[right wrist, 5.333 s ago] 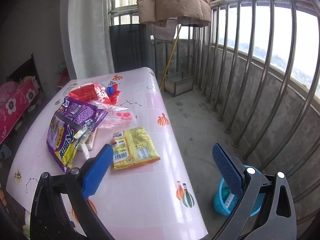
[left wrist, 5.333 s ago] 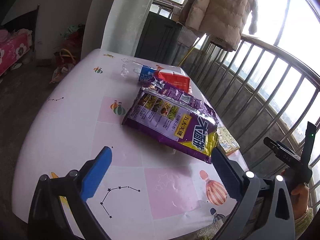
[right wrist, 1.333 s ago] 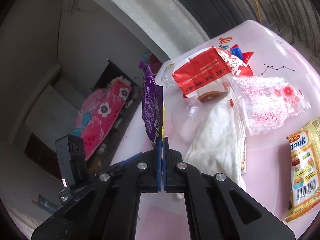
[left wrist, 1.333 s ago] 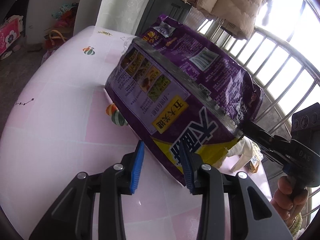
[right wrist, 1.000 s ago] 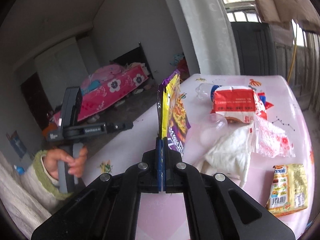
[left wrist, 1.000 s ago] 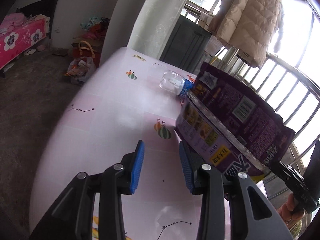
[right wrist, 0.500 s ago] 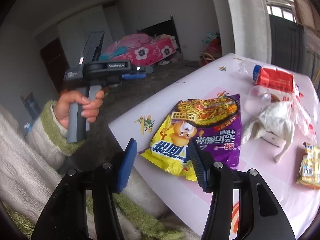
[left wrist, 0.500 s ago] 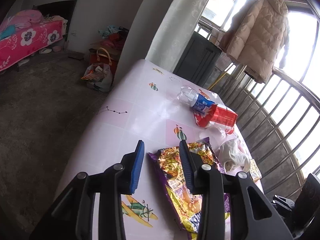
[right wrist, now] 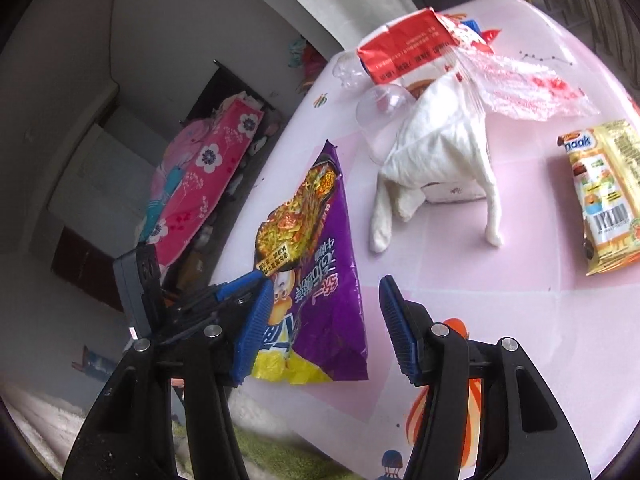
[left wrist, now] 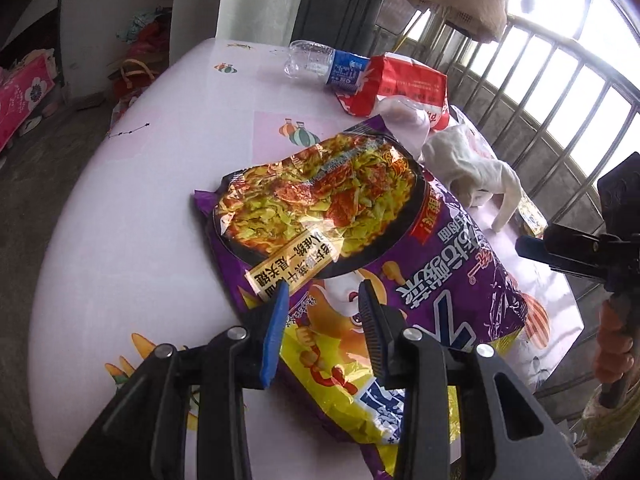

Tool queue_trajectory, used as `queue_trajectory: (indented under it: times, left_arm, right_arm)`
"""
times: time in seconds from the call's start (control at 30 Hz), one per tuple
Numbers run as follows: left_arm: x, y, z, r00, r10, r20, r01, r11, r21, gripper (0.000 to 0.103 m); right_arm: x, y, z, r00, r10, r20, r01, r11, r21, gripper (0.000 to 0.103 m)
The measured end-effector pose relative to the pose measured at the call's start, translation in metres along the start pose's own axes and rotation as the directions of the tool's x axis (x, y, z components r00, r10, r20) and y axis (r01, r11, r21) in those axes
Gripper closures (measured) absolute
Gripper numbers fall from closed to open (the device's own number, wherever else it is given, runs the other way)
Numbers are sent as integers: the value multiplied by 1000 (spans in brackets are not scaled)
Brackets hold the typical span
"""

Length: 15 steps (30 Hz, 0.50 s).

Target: Collect trash

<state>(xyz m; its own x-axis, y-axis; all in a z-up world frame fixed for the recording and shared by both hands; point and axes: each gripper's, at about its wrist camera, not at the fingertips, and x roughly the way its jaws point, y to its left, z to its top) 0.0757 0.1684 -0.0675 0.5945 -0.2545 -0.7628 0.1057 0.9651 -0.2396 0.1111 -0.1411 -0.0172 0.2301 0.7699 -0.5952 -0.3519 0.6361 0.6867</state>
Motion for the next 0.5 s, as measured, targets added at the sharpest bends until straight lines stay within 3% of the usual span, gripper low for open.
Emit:
queue_trajectory:
  times: [0.2,0.5]
  left_arm:
    - [0,1,0,1000,-10,4,10,999,31,68]
    - [0,3,-2,1000,-25,12,25,999,48,68]
  right_arm:
    - [21,-2,7,996,55,-72,-54,998,17,55]
    - [41,7,13,989,63,-135,-64,998,-5,66]
